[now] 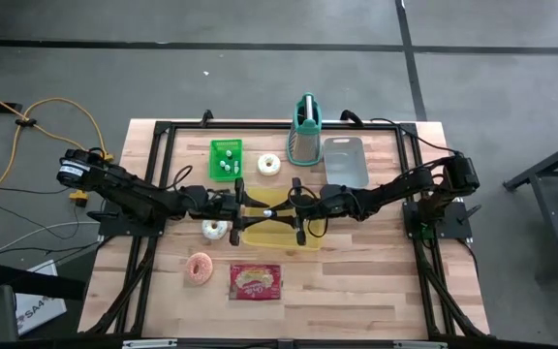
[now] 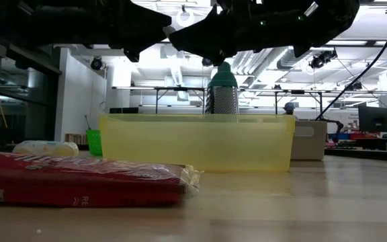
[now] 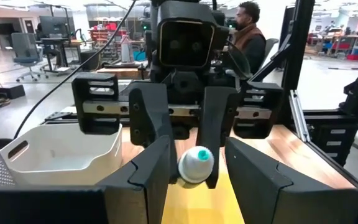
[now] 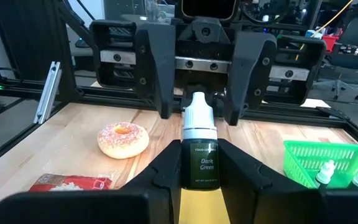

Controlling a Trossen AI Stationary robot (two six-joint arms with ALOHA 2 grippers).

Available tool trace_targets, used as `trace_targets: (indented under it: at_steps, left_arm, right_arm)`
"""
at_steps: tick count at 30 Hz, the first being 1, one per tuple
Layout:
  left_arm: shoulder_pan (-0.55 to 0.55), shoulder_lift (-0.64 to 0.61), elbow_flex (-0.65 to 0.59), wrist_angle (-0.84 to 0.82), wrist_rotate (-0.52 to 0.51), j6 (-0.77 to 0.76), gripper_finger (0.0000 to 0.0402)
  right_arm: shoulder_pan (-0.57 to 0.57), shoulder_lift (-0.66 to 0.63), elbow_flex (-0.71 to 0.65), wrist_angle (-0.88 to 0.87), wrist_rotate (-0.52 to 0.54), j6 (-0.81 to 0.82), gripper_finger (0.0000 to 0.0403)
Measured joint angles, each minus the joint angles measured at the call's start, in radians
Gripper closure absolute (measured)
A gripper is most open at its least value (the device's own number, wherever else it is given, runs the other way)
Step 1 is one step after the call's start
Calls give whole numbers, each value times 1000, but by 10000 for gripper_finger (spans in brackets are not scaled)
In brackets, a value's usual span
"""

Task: Pick & Place Food Item
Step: Put the green food coloring bottle into the green bin

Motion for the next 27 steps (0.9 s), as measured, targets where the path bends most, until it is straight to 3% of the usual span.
trace_targets:
  at_steps: [27]
  left_arm:
    - [14, 0, 0, -31, 1, -22, 252]
  right_arm:
    - [0, 0, 0, 0, 0, 0, 325]
